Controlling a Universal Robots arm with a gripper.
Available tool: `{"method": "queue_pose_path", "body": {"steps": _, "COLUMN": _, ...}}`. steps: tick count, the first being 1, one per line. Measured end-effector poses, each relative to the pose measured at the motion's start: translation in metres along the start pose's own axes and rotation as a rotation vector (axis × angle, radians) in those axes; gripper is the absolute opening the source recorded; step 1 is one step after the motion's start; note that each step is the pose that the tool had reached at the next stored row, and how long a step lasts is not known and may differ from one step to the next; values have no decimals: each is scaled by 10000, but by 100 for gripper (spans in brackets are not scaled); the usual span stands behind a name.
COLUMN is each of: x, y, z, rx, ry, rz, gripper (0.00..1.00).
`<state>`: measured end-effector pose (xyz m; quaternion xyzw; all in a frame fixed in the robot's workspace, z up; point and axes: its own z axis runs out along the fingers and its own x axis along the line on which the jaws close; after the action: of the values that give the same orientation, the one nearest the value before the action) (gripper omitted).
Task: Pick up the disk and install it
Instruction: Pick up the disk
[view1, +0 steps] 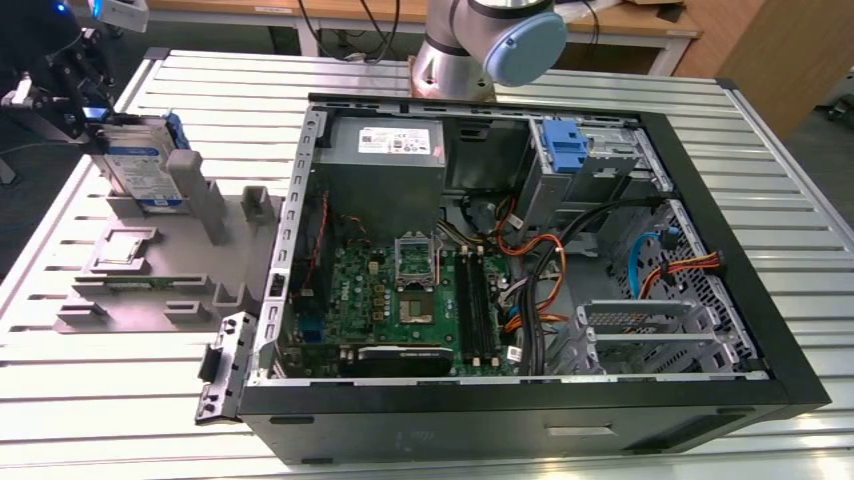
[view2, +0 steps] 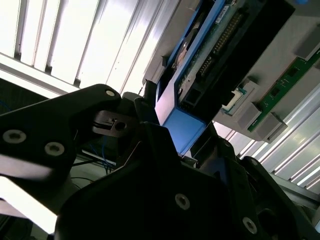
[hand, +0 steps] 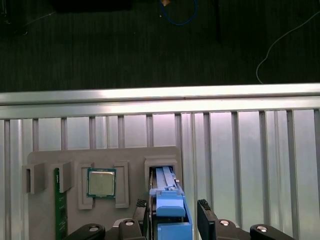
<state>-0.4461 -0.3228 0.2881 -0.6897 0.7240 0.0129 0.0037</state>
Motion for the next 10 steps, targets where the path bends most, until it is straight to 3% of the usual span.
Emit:
{"method": "queue_pose_path", "body": {"steps": 6, "x": 0, "y": 0, "z": 0, "rx": -1, "ry": 0, "rz": 0, "gripper": 50}}
{"method": "queue_pose_path", "body": {"steps": 7, "x": 0, "y": 0, "z": 0, "rx": -1, "ry": 1, "rz": 0, "gripper": 43}}
{"method": "queue_pose_path", "body": {"steps": 10, "x": 4, "y": 0, "z": -1, "rx": -1, "ry": 5, "rz": 1, "gripper": 43}}
